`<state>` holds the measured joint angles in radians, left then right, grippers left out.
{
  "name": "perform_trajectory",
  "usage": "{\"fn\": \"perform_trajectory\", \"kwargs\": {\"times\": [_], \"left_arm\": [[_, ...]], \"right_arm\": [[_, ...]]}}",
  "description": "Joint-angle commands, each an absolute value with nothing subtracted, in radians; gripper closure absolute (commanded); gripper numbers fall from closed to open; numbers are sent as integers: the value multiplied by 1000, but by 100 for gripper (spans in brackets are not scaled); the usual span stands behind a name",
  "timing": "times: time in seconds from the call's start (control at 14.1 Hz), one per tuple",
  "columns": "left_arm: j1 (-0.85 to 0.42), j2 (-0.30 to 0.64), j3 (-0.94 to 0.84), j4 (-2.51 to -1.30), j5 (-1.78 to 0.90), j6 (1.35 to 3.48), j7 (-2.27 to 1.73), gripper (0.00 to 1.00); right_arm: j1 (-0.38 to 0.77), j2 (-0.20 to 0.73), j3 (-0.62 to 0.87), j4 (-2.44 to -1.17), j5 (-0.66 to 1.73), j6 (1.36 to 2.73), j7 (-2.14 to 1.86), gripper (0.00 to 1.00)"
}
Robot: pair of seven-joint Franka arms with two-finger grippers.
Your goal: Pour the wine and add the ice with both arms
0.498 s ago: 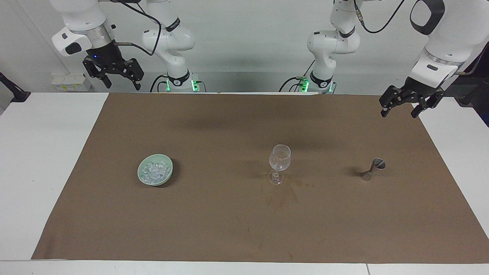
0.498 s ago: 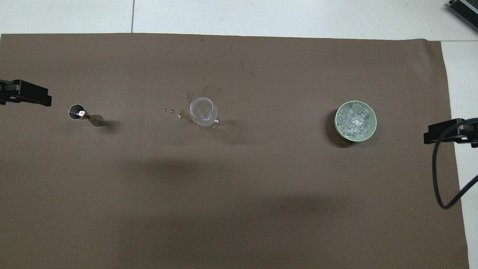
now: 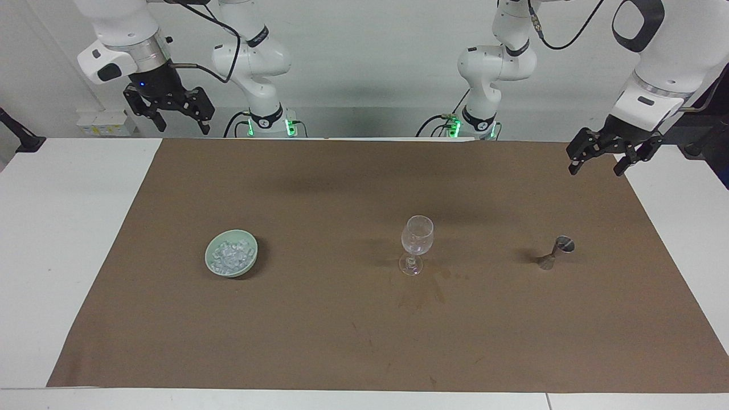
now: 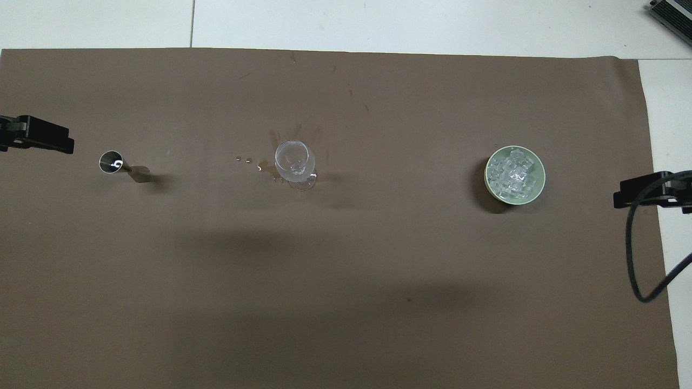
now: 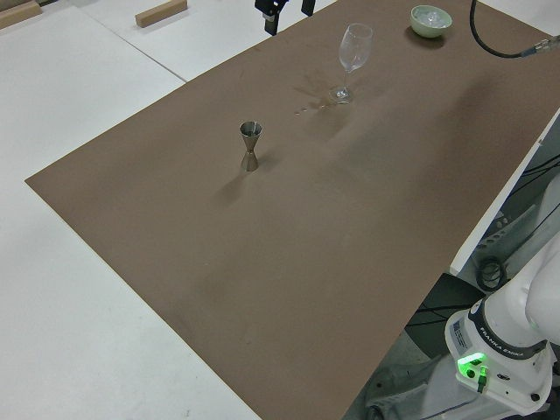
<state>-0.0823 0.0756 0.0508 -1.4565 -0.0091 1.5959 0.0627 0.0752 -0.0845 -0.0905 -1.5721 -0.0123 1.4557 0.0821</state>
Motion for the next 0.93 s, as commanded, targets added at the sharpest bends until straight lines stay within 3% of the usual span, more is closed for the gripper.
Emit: {"fn": "perform_trajectory", "kwargs": {"times": [0.0, 0.85], "left_arm": [[-81, 81, 49, -1454, -3, 1601, 81, 0], [-37, 83, 58, -1453, -37, 1586, 257, 0]], "right_arm": [[66, -100, -92, -1585, 14, 1456, 63, 0], [66, -100, -92, -1585, 14, 1456, 63, 0]]}}
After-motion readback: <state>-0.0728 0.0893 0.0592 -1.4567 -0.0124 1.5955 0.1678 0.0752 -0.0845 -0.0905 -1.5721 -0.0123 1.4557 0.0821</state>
